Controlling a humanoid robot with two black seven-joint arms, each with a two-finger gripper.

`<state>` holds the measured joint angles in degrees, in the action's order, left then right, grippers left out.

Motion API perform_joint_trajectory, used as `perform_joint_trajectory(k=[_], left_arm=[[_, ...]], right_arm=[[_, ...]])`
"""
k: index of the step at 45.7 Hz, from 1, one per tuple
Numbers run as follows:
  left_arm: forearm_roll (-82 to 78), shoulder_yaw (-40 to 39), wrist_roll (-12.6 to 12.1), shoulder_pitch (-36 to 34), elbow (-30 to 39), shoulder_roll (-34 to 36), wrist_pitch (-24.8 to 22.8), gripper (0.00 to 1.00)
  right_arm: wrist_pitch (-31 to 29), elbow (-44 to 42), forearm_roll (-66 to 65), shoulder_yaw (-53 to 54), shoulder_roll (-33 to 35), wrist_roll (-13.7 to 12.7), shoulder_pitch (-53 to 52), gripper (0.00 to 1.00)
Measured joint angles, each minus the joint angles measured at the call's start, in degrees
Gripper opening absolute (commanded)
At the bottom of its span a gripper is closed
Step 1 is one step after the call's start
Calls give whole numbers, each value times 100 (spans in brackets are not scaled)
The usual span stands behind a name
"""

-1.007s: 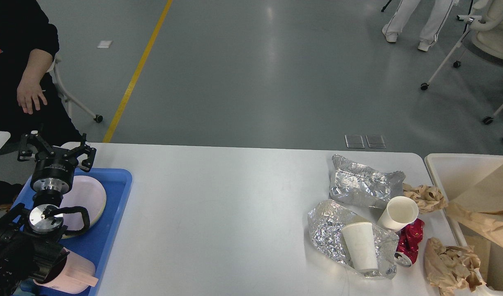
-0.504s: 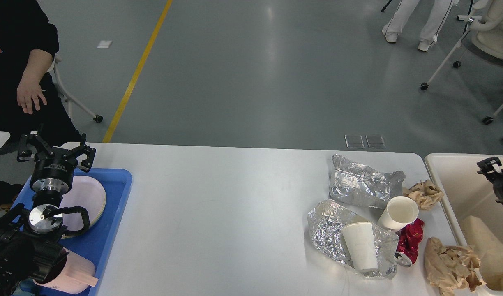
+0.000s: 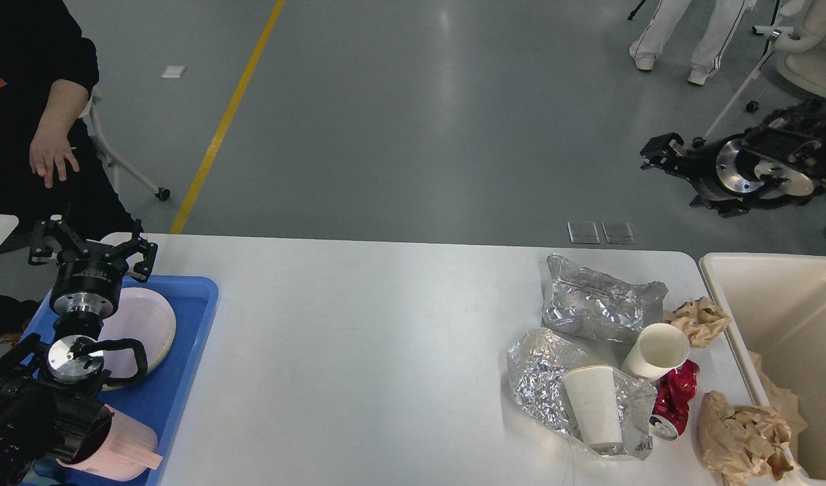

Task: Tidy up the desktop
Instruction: 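Bring the right gripper back over the table toward the paper cup, then lower the right gripper onto the white paper cup and grasp it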

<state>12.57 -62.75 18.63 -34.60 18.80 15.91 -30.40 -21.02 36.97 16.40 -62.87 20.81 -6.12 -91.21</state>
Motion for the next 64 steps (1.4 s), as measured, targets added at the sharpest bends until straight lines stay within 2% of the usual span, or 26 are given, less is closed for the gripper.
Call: perform_joint_trajectory(k=[14, 29, 34, 39, 50, 64], left_arm=[[0, 0, 0, 4, 0, 0, 0, 96], [0, 0, 0, 3, 0, -1, 0, 96], [0, 0, 0, 2, 0, -1, 0, 96], [0, 0, 0, -2, 0, -1, 0, 96], [0, 0, 0, -2, 0, -1, 0, 96], [0, 0, 0, -1, 0, -1, 0, 96]], right_arm=[[-2005, 662, -503, 20, -414, -54, -1637, 100], [-2773, 1897, -503, -369, -527, -43, -2770, 100], [-2759, 2007, -491, -429, -500, -38, -2705, 99], [-2607, 1992, -508, -473, -390, -37, -2151, 99], [-1664, 1975, -593, -596, -80, -56, -727, 97], [-1114, 1975, -588, -638, -32, -48, 170, 97]])
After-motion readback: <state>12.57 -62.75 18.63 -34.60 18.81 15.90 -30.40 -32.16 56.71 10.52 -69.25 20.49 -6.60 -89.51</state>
